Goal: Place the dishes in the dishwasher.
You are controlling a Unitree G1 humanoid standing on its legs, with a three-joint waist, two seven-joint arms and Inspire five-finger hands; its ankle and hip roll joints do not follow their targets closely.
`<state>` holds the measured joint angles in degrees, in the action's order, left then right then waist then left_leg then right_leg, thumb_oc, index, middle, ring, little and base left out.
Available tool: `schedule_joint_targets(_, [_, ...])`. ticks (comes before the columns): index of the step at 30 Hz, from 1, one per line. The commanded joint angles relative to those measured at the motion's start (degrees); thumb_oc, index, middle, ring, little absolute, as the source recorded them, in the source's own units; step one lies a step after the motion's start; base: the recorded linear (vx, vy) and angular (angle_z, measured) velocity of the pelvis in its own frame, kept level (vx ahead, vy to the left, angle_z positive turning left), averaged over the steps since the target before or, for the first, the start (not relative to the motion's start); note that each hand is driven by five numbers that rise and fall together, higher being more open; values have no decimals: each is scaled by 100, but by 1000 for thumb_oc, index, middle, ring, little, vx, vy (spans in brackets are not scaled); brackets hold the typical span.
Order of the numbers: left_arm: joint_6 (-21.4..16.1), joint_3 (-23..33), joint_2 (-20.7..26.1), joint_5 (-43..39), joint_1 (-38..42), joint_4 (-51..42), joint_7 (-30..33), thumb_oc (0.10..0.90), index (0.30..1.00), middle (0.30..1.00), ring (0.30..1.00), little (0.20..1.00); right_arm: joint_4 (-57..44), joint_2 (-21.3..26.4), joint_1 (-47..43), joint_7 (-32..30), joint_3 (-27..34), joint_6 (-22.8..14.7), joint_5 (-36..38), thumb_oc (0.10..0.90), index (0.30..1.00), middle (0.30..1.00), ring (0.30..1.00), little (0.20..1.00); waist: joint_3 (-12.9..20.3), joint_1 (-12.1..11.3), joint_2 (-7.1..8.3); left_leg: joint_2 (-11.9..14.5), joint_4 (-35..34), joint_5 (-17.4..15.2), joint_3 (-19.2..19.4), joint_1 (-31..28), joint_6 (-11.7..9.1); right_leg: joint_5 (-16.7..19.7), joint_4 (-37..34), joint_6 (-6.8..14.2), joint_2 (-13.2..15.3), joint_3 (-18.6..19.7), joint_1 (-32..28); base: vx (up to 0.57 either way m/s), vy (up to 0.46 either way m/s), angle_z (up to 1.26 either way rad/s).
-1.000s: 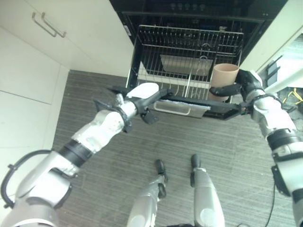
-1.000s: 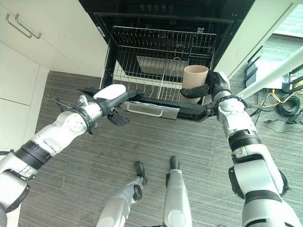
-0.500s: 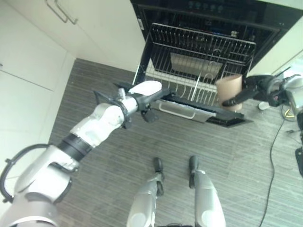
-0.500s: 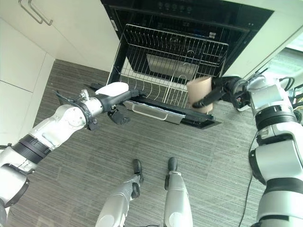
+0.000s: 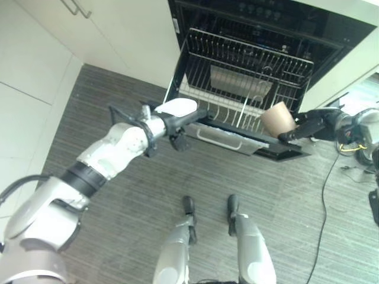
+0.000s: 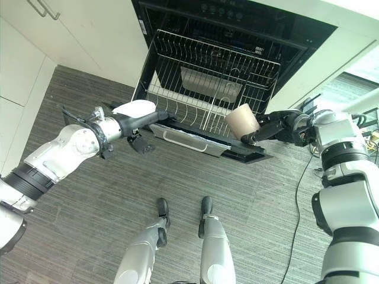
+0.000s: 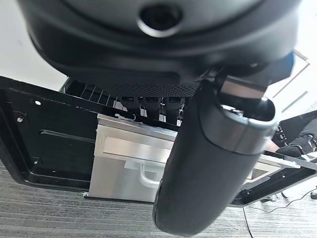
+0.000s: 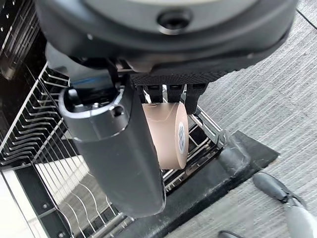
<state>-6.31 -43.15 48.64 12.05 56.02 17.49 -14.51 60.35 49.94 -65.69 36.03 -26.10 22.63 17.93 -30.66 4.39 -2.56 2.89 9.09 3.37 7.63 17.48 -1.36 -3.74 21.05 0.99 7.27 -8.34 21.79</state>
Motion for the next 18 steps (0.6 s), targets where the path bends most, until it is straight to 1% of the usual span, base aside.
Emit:
schedule_joint_targets(1, [-139, 384, 197, -57, 309, -184, 21, 800, 900, 900, 900, 900, -170, 262, 378, -651, -57, -51, 704, 800, 900, 900, 900, 900, 87, 12, -51, 374, 810, -631, -2, 230, -313, 63, -386, 484, 79, -16, 55, 1, 34, -3])
schedule_joint_targets(2, [-115, 384, 184, -52, 302, -188, 37, 800, 900, 900, 900, 900, -254, 246, 395, -928, 12, -17, 986, 800, 900, 900, 900, 900, 87, 23, -58, 374, 810, -632, 8, 233, -314, 60, -386, 483, 78, -6, 60, 5, 39, -6])
schedule_joint_targets(3, [-106, 394, 182, -60, 286, -190, 50, 800, 900, 900, 900, 900, -309, 231, 435, -1263, 125, -63, 1399, 800, 900, 900, 900, 900, 87, 36, -69, 373, 810, -636, 10, 225, -319, 51, -386, 482, 73, 8, 54, 24, 97, -14])
schedule_joint_targets(4, [27, 437, 172, -90, 206, -304, 105, 800, 900, 900, 900, 900, -625, 120, 633, -1816, 715, -1, 3063, 800, 900, 900, 900, 900, 87, 93, -119, 368, 810, -671, 30, 195, -327, 4, -386, 485, 49, 64, 35, 11, 106, -18])
schedule_joint_targets(5, [61, 461, 162, -84, 192, -324, 125, 800, 900, 900, 900, 900, -759, 40, 705, -1863, 906, 88, 3411, 800, 900, 900, 900, 900, 87, 111, -133, 372, 810, -645, 54, 232, -324, 31, -386, 486, 49, 76, 81, 27, 143, -19])
schedule_joint_targets(6, [154, 485, 121, -92, 151, -396, 150, 800, 900, 900, 900, 900, -986, -121, 916, -1983, 1256, 174, 3815, 800, 900, 900, 900, 900, 87, 152, -176, 364, 810, -698, 82, 194, -329, -26, -386, 508, 48, 100, 51, 6, 138, -16])
schedule_joint_targets(7, [302, 551, 31, -53, 87, -524, 167, 800, 900, 900, 900, 900, -1304, -335, 1223, -2194, 1548, -6, 3947, 800, 900, 900, 900, 900, 87, 193, -233, 349, 810, -717, 126, 204, -321, -53, -386, 515, 50, 128, 74, 24, 141, -16])
schedule_joint_targets(9, [363, 559, -18, -35, 28, -583, 222, 800, 900, 900, 900, 900, -1477, -475, 1417, -2264, 1682, -77, 4208, 800, 900, 900, 900, 900, 87, 217, -268, 343, 810, -719, 143, 204, -320, -58, -386, 523, 61, 146, 81, 6, 80, -19])
schedule_joint_targets(12, [382, 601, -96, -24, -1, -576, 281, 800, 900, 900, 900, 900, -1740, -694, 1537, -2335, 1842, -46, 4332, 800, 900, 900, 900, 900, 87, 253, -347, 333, 810, -702, 191, 229, -318, -46, -386, 516, 67, 192, 128, -10, 64, -8])
schedule_joint_targets(15, [391, 600, -146, -11, -39, -569, 309, 800, 900, 900, 900, 900, -1931, -848, 1606, -2380, 1829, 43, 4378, 800, 900, 900, 900, 900, 87, 267, -395, 325, 810, -736, 206, 184, -327, -84, -386, 523, 81, 209, 92, 6, 47, -8])
schedule_joint_targets(17, [374, 630, -145, -3, -54, -565, 310, 800, 900, 900, 900, 900, -2033, -898, 1600, -2413, 1799, 131, 4439, 800, 900, 900, 900, 900, 87, 264, -412, 324, 810, -703, 212, 217, -326, -52, -386, 516, 84, 215, 130, 0, 16, 0])
schedule_joint_targets(18, [385, 645, -138, -8, -81, -591, 319, 800, 900, 900, 900, 900, -2113, -923, 1629, -2469, 1778, 105, 4492, 800, 900, 900, 900, 900, 87, 266, -418, 318, 810, -699, 217, 216, -325, -48, -386, 516, 87, 219, 135, 0, 0, 0])
